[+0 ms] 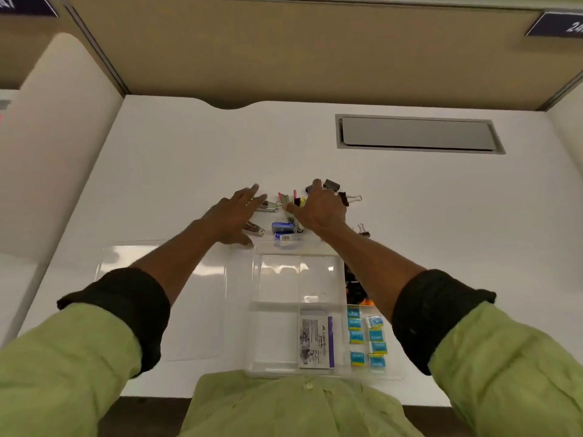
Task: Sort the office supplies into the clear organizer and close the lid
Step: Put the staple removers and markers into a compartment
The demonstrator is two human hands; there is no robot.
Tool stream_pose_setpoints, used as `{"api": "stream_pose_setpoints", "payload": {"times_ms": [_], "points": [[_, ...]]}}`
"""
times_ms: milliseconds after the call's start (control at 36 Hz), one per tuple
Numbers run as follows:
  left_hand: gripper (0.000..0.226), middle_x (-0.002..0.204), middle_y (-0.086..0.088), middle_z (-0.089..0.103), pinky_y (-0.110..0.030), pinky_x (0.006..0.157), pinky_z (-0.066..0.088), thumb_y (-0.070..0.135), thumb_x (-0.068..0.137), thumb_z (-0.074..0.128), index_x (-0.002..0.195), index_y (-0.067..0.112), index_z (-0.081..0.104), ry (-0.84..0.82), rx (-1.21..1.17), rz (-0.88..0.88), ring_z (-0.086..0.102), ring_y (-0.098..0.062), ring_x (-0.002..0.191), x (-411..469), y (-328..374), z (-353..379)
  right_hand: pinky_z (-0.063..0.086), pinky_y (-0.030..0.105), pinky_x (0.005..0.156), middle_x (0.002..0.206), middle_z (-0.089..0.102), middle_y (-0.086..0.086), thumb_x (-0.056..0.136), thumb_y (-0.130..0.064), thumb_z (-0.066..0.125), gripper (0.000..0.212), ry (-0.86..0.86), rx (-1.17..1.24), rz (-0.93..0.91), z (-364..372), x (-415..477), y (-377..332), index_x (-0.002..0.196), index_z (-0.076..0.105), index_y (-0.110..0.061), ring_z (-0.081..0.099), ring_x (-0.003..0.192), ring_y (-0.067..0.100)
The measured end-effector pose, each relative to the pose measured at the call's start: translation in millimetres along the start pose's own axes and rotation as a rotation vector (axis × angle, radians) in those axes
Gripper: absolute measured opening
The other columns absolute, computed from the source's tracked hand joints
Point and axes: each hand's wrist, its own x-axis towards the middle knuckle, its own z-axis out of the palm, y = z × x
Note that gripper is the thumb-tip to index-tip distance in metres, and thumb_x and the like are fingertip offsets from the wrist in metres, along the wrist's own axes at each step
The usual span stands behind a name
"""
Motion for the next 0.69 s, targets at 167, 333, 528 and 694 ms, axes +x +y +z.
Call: {"api": "stream_pose_setpoints", "payload": {"times_ms": [167, 333, 528, 694], "points": [[0.117, 0.17, -0.008, 0.023, -0.047, 0.113, 0.046, 0.045, 0.077, 0.09, 0.166, 0.021, 0.019, 0.01, 0.054, 0.053, 0.021, -0.029, 0.156, 14.5, -8.3, 3.5, 0.048, 0.035, 0.067, 0.118, 0.062, 0.015, 0.07, -0.08, 0.067, 0.095, -0.056, -0.14, 0.01, 8.7, 16.1, -0.9, 0.133, 0.045, -0.012, 0.065, 0.104, 0.031], [0.07, 0.14, -0.008, 0.046, -0.043, 0.08, 0.058, 0.03, 0.089, 0.079, 0.149, 0.018, 0.044, 0.107, 0.15, 0.109, 0.047, -0.027, 0.127, 25.1, -8.2, 2.3, 0.05, 0.038, 0.072, 0.13, 0.049, 0.024, 0.078, -0.058, 0.07, 0.089, -0.074, -0.152, 0.04, 20.0, 20.5, -4.4, 0.144, 0.034, -0.012, 0.062, 0.104, 0.037], [0.05, 0.133, -0.01, 0.046, -0.044, 0.069, 0.057, 0.015, 0.091, 0.067, 0.137, 0.011, 0.049, 0.077, 0.139, 0.078, 0.046, -0.028, 0.121, 34.0, -5.3, 3.6, 0.05, 0.038, 0.073, 0.132, 0.042, 0.022, 0.07, -0.052, 0.075, 0.096, -0.121, -0.112, 0.147, 27.3, 24.8, -4.2, 0.144, 0.027, -0.013, 0.062, 0.103, 0.035], [0.048, 0.122, -0.013, 0.049, -0.049, 0.075, 0.056, 0.017, 0.085, 0.07, 0.129, 0.006, 0.053, 0.128, 0.001, 0.095, 0.046, -0.03, 0.113, 32.7, -10.6, 11.8, 0.05, 0.035, 0.07, 0.14, 0.035, 0.028, 0.075, -0.025, 0.077, 0.085, -0.11, -0.043, 0.112, 33.4, 22.6, -0.4, 0.144, 0.03, -0.009, 0.064, 0.1, 0.037]]}}
